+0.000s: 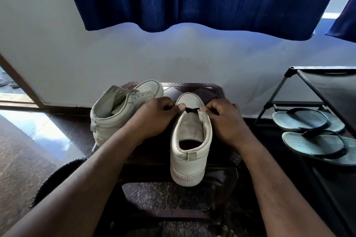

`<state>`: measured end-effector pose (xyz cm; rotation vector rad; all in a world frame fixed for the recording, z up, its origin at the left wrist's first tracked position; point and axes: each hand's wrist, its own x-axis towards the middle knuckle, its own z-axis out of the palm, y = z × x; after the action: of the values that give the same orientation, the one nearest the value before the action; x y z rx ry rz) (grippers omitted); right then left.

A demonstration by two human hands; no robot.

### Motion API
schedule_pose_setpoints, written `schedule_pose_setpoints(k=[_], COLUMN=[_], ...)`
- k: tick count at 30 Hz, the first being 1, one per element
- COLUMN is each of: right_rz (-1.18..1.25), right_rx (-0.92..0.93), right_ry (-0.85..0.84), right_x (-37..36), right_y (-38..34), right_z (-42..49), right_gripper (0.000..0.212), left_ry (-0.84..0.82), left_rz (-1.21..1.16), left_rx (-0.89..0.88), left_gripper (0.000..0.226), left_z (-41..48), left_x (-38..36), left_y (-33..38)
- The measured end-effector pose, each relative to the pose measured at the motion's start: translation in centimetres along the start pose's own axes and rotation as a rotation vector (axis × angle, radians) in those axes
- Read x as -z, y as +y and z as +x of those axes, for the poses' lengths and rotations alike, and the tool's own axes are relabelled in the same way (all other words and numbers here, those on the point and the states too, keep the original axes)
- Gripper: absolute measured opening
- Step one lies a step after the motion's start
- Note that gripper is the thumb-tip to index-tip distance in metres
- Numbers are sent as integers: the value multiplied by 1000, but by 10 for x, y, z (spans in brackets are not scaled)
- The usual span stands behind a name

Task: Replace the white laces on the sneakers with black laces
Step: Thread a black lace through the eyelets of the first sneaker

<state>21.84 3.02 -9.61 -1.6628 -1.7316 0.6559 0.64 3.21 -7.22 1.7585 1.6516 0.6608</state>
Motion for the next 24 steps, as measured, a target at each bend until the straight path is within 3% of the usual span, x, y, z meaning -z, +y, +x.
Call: schedule_pose_setpoints(k=[4, 8, 12, 17, 24], right_rz=[167, 198, 129, 74, 93], right_rx=[-47, -53, 2, -7, -25], right_ry=[-17, 20, 2, -25, 44], right_x=[3, -1, -1, 10, 7], right_y=[-3, -8, -9, 7, -5], right_z=[0, -1, 1, 3, -4], right_gripper=[32, 32, 40, 25, 22], left_ry=[-30, -22, 16, 58, 111], left_rz=[-124, -162, -29, 40, 73], left_rx=[-1, 30, 7, 2, -127], left_gripper=[22, 18, 15, 9, 13], left_z=[-2, -5, -7, -6, -6], left_x=[1, -1, 3, 7, 6], left_y=[0, 7, 14, 15, 11])
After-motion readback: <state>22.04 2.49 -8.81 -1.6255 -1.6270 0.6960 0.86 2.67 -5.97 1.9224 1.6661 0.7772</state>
